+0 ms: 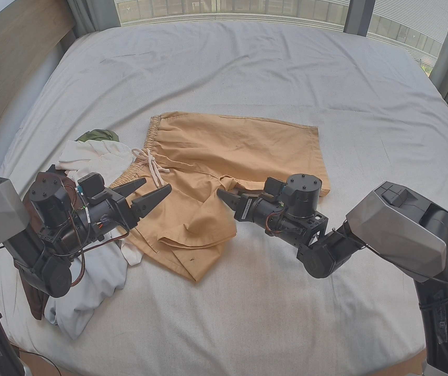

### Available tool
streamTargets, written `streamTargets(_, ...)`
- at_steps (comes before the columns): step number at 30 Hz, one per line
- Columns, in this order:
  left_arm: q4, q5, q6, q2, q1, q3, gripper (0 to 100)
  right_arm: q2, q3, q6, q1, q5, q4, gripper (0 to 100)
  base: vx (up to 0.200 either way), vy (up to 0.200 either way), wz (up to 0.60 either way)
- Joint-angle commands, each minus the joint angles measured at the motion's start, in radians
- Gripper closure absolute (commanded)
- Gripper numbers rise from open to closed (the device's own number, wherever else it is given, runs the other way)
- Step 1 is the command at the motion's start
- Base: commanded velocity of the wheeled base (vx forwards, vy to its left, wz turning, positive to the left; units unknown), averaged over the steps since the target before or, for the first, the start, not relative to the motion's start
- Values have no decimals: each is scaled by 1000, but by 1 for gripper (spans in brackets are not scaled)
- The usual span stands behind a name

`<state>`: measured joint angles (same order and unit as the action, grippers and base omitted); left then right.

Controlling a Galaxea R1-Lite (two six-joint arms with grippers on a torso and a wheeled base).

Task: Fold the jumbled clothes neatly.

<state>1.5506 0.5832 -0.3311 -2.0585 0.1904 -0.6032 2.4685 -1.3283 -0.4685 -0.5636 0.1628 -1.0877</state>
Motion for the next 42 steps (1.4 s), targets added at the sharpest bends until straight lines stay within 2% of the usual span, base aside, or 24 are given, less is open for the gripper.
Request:
streamTargets(1, 0, 0, 0, -6, 0, 0, 0, -85, 159, 4, -2, 0, -40, 0, 0, 0, 0)
streamTargets(4, 0, 0, 0, -8, 1, 0, 0, -118, 241, 4, -2, 1, -54, 0, 0, 0, 0)
streamTargets(7, 0, 0, 9, -11, 1, -1, 0, -137, 342, 4, -4, 1, -132, 0, 0, 0, 0)
streamTargets(14, 0, 0, 14, -20, 0, -3, 0, -126, 440, 1, -12, 4, -207, 0, 0, 0, 0)
streamTargets(36, 0, 0, 15, -12, 0, -4, 0, -34, 340, -7, -50, 4, -192, 0, 0, 0, 0)
streamTargets(37, 0, 0, 15, -12, 0, -4, 0, -36, 342, -9, -50, 4, -193, 100, 0, 0, 0)
streamTargets(42, 0, 0, 32, -15, -3, -4, 0, -39, 348, -28, -55, 3, -204, 100, 0, 0, 0)
